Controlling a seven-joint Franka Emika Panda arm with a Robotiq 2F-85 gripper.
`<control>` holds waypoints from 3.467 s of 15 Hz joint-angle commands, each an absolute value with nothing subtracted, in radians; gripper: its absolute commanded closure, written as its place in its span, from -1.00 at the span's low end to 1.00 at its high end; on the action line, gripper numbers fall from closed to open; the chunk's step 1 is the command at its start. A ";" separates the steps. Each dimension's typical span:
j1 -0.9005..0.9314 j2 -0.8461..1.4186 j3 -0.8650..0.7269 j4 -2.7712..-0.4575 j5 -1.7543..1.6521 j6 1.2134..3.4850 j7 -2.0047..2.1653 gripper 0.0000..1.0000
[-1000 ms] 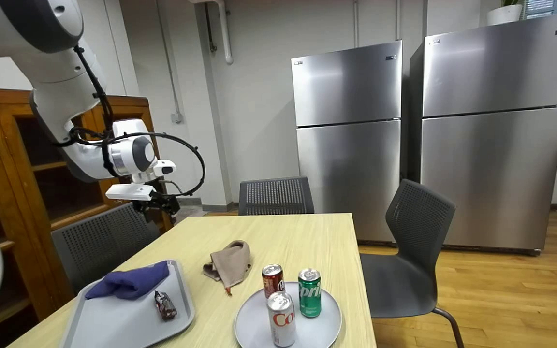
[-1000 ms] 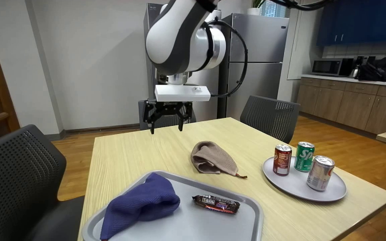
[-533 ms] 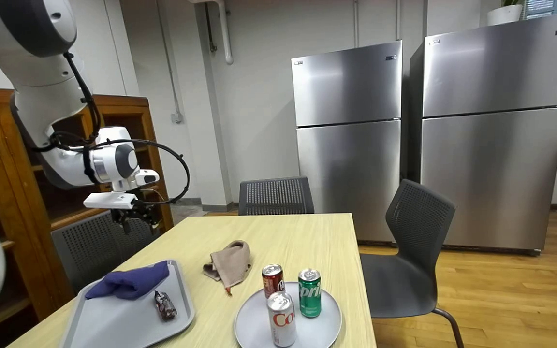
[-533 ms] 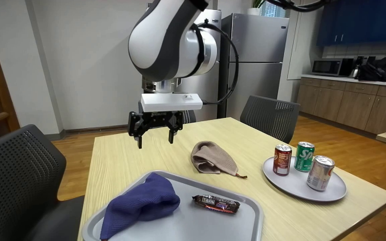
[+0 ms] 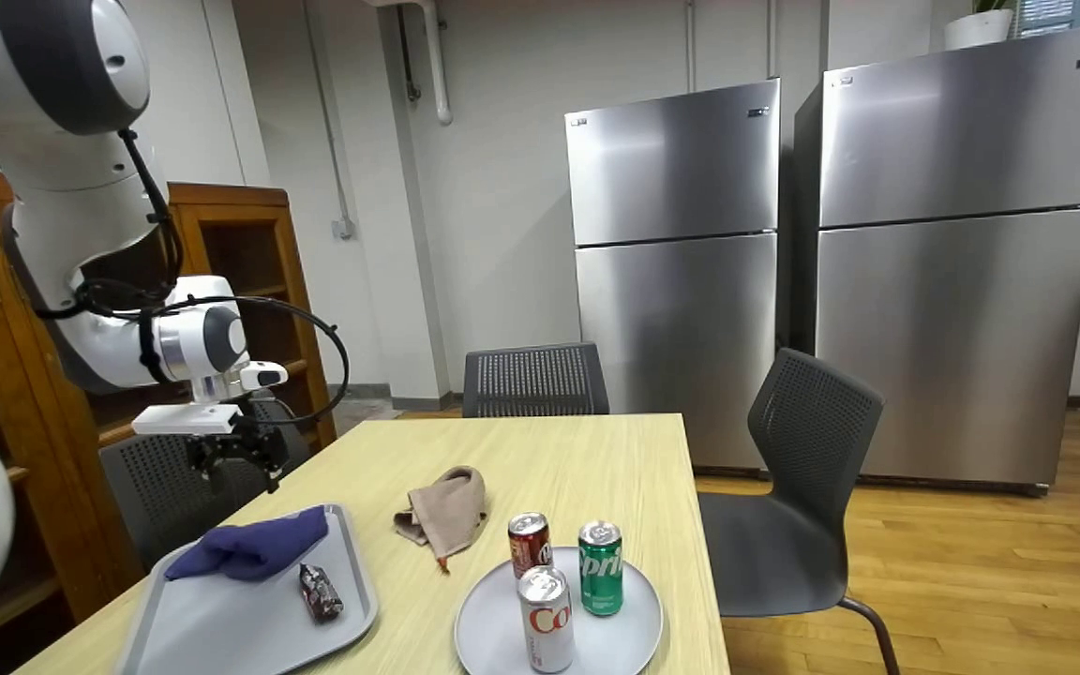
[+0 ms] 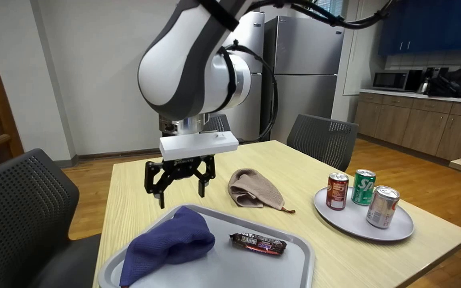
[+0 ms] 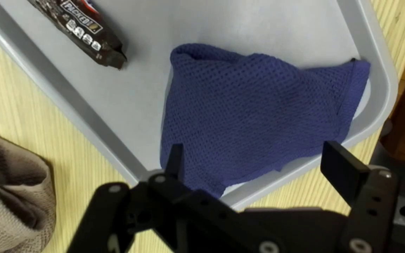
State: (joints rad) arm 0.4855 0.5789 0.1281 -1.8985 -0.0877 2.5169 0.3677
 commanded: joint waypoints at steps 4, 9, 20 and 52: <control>0.499 0.632 0.140 -1.871 -0.096 2.444 0.357 -1.00; 0.504 0.668 0.145 -1.849 -0.093 2.413 0.352 -1.00; 0.509 0.709 0.168 -1.777 -0.092 2.368 0.320 -1.00; 0.504 0.860 0.134 -1.590 -0.089 2.223 0.301 -0.50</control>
State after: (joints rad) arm 0.5103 0.8435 0.1321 -1.6314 -0.0877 2.2669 0.2994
